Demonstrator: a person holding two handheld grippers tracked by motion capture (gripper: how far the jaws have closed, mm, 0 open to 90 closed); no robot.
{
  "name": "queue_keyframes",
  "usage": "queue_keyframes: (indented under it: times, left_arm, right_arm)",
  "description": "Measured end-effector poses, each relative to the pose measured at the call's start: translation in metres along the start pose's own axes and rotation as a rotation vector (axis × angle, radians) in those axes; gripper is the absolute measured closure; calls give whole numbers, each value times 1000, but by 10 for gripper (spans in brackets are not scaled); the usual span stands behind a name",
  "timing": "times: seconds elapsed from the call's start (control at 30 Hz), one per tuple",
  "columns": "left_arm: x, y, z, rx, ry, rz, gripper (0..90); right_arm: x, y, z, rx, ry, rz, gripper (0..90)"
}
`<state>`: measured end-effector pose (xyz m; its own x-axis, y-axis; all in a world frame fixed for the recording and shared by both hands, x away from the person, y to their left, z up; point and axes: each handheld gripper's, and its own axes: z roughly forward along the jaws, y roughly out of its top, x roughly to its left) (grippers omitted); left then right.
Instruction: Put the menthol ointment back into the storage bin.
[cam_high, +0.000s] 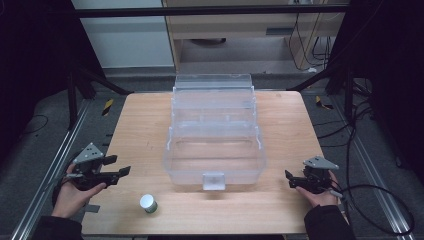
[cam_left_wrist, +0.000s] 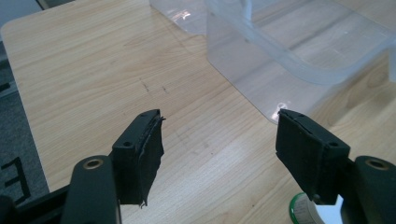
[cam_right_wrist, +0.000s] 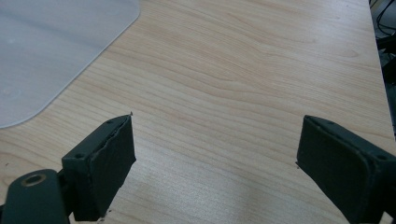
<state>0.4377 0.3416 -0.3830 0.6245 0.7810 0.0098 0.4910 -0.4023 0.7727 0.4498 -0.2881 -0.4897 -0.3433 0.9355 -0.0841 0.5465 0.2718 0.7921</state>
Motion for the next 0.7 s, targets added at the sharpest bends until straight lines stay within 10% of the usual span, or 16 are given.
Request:
queue_keyframes:
  times: [0.7]
  left_arm:
    - [-21,21,-7,163,-196,205,268]
  right_arm:
    - [0,-1,2,10,20,0,117]
